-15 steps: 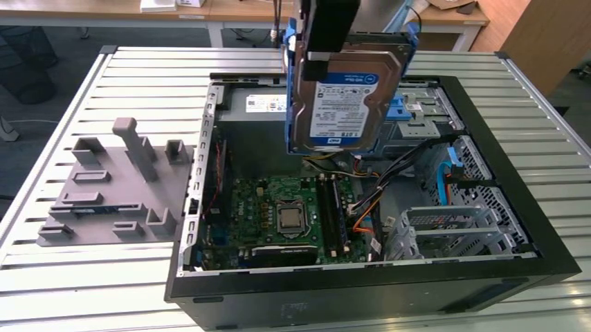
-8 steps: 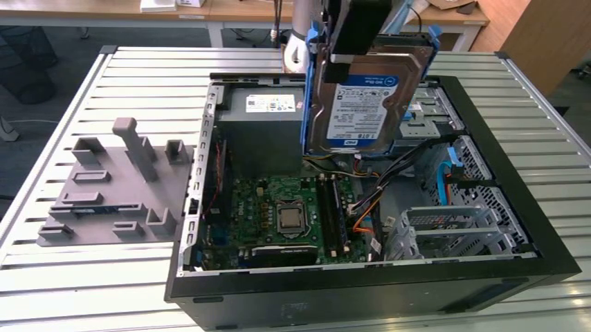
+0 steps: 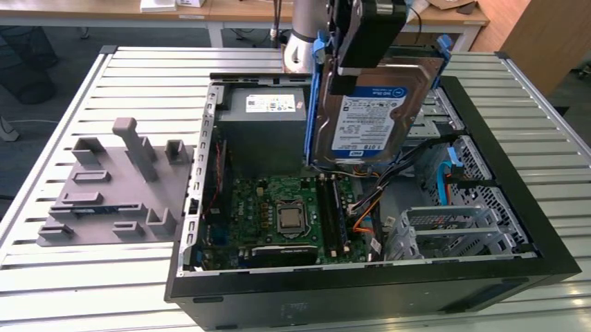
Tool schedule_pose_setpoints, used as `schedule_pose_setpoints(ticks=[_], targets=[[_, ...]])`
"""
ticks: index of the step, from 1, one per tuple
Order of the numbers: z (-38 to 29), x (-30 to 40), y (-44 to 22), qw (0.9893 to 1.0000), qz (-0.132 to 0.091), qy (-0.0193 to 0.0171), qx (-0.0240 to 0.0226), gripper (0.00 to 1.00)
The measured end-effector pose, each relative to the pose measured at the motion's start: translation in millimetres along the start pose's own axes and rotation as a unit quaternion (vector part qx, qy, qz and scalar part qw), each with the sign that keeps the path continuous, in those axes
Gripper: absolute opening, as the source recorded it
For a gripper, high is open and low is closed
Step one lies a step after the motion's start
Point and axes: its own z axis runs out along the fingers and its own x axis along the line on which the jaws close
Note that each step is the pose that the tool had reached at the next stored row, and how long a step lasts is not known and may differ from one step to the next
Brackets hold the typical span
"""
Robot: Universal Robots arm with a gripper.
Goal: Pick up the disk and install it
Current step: 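Insert the disk into the insertion slot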
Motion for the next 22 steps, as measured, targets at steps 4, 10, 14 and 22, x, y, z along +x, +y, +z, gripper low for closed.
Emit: schedule_pose_setpoints(ticks=[4,10,14,22], targets=[[0.1,7.5,-1.3,1.0000,0.000,0.0001,0.0000,0.36],[-0.1,10.3,-16.9,1.0000,0.000,0.0001,-0.0005,0.36],[0.5,14.3,-20.6,1.0000,0.000,0.0000,-0.0006,0.36],[2.5,33.6,-28.2,1.0000,0.000,0.0000,-0.0005,0.36]])
